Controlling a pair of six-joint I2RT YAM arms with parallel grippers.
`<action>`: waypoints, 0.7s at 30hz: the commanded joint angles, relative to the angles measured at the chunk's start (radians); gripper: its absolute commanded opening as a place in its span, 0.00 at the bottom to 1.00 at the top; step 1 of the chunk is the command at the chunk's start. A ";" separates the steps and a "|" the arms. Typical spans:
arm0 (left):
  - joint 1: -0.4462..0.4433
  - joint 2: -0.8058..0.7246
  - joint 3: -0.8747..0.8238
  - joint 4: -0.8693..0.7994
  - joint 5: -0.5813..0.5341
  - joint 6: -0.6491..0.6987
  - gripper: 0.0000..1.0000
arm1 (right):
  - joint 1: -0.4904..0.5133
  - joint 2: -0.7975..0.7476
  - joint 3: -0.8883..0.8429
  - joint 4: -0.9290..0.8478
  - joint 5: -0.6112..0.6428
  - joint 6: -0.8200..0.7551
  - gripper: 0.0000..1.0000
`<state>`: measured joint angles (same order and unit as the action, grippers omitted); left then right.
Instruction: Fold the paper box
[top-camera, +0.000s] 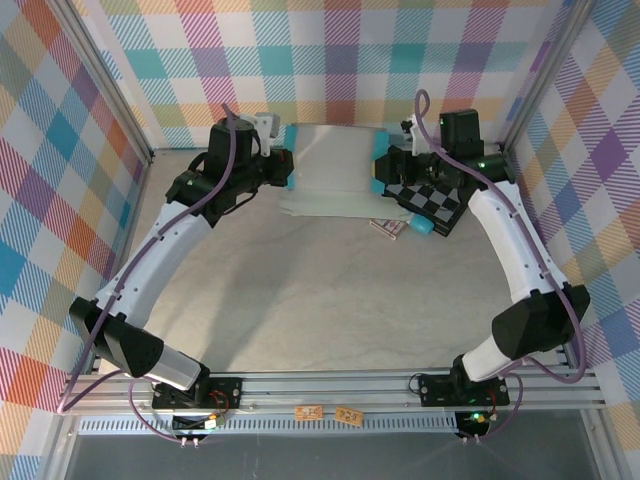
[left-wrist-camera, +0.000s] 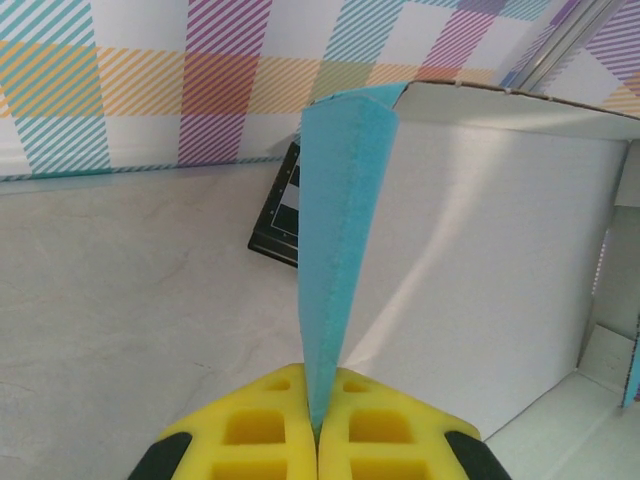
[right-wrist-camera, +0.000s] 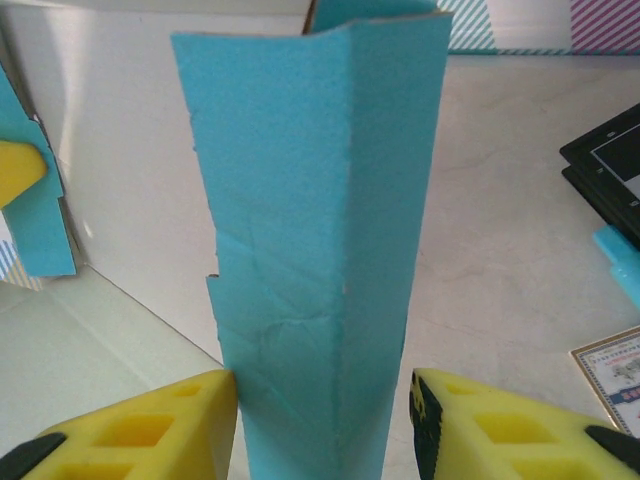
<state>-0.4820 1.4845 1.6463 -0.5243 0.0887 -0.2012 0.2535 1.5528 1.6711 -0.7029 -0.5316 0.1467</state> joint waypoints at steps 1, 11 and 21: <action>-0.009 -0.037 0.006 0.033 0.040 -0.009 0.00 | -0.002 0.029 0.048 0.005 -0.042 0.004 0.47; -0.018 -0.032 0.000 0.038 0.043 -0.006 0.00 | 0.021 0.043 0.101 -0.056 0.095 -0.018 0.33; -0.085 -0.016 0.007 0.034 -0.016 0.014 0.00 | 0.160 0.132 0.248 -0.232 0.542 -0.046 0.14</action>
<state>-0.5198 1.4837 1.6463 -0.5194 0.0292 -0.2008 0.3649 1.6588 1.8717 -0.8749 -0.1333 0.1215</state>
